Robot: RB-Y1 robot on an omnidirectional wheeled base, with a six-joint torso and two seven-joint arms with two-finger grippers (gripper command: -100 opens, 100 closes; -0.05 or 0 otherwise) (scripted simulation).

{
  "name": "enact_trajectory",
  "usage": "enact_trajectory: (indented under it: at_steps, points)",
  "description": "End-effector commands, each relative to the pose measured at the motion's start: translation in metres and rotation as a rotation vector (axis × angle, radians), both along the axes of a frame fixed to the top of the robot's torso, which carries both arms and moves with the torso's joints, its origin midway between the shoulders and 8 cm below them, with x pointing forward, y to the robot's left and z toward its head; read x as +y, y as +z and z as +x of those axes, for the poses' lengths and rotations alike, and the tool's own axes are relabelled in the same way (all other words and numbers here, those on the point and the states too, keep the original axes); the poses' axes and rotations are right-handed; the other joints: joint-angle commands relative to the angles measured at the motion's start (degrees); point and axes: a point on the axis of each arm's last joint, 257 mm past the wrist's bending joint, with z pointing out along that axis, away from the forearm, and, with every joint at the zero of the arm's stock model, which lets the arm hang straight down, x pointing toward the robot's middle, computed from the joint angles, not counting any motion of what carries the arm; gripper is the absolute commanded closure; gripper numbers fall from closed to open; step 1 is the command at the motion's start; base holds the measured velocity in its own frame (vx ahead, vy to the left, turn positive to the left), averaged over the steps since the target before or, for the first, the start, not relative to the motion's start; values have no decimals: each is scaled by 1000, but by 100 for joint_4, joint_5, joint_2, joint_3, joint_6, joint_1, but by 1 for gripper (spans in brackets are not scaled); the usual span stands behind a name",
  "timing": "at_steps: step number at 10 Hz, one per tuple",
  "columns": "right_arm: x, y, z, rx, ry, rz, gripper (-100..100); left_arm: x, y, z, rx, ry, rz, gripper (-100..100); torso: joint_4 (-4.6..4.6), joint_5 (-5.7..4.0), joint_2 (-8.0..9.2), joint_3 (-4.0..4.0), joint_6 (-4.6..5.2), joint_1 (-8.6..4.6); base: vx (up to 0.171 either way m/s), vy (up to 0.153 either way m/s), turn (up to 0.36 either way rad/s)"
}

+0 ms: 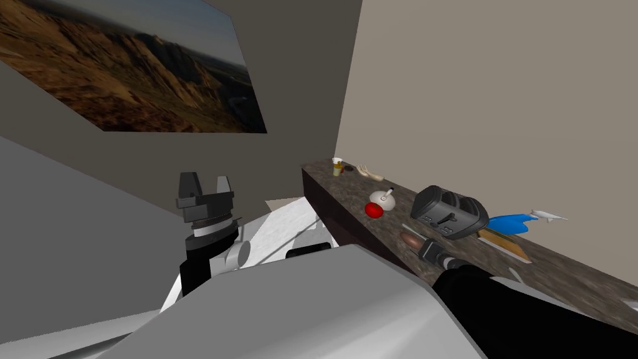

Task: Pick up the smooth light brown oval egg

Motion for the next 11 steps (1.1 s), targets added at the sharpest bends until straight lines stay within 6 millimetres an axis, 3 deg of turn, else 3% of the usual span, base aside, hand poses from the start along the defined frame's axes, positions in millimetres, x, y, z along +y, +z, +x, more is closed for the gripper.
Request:
enact_trajectory:
  at_steps: [1,11]
  points:
    - [-5,-3,-7,6,-34,4,-100,0,0,0,0,0,0,0,0,0,0,0,0,0,-45,2,219]
    - [-30,-14,-38,23,-185,0,-100,0,0,0,0,0,0,0,8,2,30,18,3,5,-66,3,154]
